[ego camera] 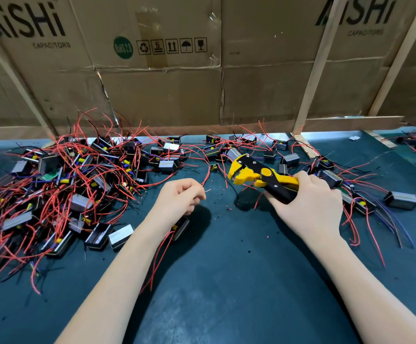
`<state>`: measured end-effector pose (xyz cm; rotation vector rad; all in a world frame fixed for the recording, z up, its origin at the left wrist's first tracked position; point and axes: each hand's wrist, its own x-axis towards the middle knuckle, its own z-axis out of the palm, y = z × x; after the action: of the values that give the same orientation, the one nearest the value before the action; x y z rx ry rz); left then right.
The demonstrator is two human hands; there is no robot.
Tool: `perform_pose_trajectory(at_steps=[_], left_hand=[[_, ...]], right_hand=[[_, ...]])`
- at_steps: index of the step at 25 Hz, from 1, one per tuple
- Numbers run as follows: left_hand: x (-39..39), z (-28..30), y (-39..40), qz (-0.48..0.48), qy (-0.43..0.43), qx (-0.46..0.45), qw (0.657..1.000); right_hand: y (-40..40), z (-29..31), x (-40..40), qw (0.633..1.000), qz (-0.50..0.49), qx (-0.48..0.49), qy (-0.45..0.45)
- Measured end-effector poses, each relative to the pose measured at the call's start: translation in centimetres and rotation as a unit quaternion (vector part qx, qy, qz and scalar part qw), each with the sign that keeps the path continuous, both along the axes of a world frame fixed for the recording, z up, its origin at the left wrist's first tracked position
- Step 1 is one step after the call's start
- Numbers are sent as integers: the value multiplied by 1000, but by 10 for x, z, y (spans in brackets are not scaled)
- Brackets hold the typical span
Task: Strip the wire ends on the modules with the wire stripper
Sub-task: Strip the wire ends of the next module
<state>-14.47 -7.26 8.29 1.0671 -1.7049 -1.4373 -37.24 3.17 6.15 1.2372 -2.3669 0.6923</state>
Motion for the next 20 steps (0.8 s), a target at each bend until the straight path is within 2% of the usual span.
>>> perform_pose_trajectory(at_steps=[4, 9, 13, 14, 15, 17, 19, 20], left_hand=[[5, 4, -1, 21, -35, -27, 999], [5, 5, 2, 14, -16, -65, 998], [10, 10, 0, -21, 6, -22, 1000], [15, 12, -1, -32, -31, -43, 998], [21, 13, -4, -39, -110, -95, 989], [32, 12, -9, -43, -287, -199, 936], [33, 12, -10, -49, -346, -244, 905], [28, 10, -8, -47, -330, -271, 903]], right_hand=[[4, 7, -6, 998, -4, -23, -61], [7, 14, -4, 990, 13, -71, -124], [9, 16, -5, 988, 11, -66, -137], [10, 16, -5, 987, 10, -66, -144], [10, 16, -6, 986, 10, -71, -153], [10, 17, -7, 983, 8, -82, -166], [10, 17, -9, 982, 2, -85, -170], [10, 18, -10, 982, 0, -87, -170]])
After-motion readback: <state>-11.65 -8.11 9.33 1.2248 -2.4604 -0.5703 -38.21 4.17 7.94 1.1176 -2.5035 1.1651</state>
